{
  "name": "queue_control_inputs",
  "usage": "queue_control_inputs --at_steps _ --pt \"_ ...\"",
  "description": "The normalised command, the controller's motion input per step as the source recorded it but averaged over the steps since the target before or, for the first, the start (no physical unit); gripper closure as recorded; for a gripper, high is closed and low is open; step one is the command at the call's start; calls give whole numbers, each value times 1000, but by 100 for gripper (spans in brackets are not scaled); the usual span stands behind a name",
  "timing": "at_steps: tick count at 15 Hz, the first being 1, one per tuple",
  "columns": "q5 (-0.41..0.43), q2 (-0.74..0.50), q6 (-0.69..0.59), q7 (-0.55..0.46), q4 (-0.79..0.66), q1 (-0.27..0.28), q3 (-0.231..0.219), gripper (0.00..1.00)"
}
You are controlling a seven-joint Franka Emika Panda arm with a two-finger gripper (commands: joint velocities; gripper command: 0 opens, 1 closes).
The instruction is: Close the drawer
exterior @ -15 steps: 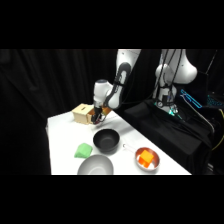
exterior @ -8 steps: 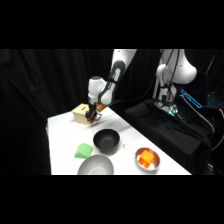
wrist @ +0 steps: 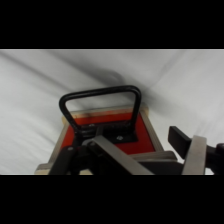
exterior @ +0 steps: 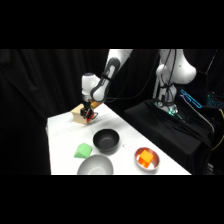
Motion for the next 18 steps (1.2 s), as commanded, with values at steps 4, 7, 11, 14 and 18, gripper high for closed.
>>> queue_control_inputs --at_steps 4,7,11,14,18 --pt "-142 -413 -282 -256 -97 -76 95 0" --pt "-134 -744 -477 -348 -317 -91 186 0" --pt "-82 -674 -586 -316 -164 -146 172 0" --pt "-32 -451 -589 -284 42 -170 124 0" --pt "23 -251 -496 -317 174 -153 96 0"
